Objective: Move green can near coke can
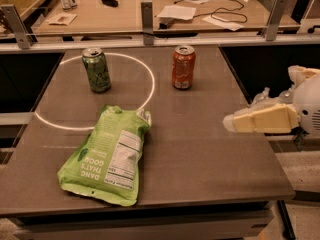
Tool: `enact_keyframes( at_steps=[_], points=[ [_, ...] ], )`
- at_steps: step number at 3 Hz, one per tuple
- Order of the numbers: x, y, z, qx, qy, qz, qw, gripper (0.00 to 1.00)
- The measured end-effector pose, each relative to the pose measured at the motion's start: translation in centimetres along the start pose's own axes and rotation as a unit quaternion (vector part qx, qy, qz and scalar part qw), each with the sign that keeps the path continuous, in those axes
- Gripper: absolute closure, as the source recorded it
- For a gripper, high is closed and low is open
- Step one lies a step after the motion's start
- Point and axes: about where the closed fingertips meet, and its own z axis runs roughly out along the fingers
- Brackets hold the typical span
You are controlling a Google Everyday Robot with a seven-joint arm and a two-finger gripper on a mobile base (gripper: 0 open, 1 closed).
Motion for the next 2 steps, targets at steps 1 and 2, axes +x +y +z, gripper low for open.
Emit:
enact_keyframes(
  at_steps=[1, 2],
  points=[
    [-0.08, 1.08, 0.46, 0.010, -0.031, 0.021, 0.9992, 0.00],
    [-0.71, 1.35, 0.45, 0.007, -0.043, 0.031, 0.9986, 0.00]
  ],
)
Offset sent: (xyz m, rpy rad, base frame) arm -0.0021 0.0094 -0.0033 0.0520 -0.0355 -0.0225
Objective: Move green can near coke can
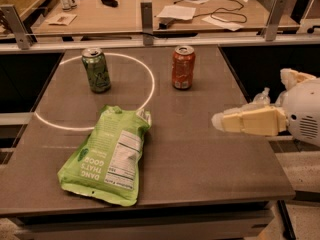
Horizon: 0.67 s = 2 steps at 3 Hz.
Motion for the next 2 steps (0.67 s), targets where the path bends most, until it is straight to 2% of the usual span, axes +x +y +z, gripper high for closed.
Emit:
enact_keyframes(
  at_steps=[1, 2],
  points=[
    [0.04, 0.00, 0.00, 0.000, 0.001, -0.001, 1.0000, 0.00],
    [-0.03, 0.76, 0.03, -0.013, 0.009, -0.010, 0.9998, 0.00]
  ],
)
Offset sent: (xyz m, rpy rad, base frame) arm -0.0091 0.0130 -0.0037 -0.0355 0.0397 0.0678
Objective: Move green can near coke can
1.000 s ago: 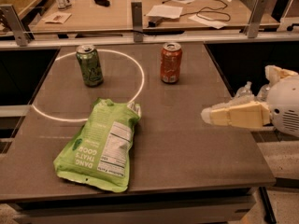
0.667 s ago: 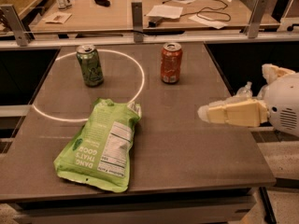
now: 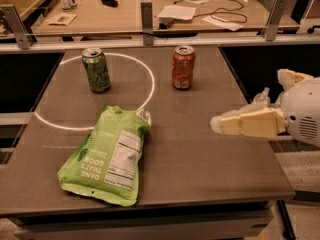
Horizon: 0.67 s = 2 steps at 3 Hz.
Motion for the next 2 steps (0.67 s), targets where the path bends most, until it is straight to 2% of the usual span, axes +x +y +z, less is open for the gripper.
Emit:
enact_keyframes(
  at_steps=[1, 2],
  points=[
    [-0.7, 3.6, 0.8, -0.030, 0.007, 0.011, 0.9995, 0.00],
    [-1.1, 8.2, 2.4, -0.050, 0.017, 0.046, 0.9975, 0.00]
  ],
)
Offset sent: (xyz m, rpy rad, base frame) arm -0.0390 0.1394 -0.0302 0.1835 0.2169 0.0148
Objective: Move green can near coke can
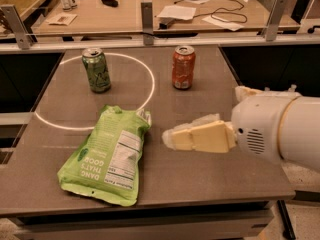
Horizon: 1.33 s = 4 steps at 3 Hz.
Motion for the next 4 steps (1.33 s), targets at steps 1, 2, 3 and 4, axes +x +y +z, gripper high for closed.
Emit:
enact_keyframes(
  at_steps=[1, 2, 3, 4],
  points=[
    [0.1, 3.4, 2.4, 0.000, 0.003, 0.045, 0.9990, 0.00],
    [-0.3, 4.9, 5.4, 0.010, -0.021, 0.075, 0.9969, 0.00],
    [-2.1, 5.4, 8.1, 0.020, -0.062, 0.084, 0.9943, 0.00],
    [-4.5, 7.4, 11.1, 0.014, -0.104, 0.063, 0.9926, 0.00]
  ],
)
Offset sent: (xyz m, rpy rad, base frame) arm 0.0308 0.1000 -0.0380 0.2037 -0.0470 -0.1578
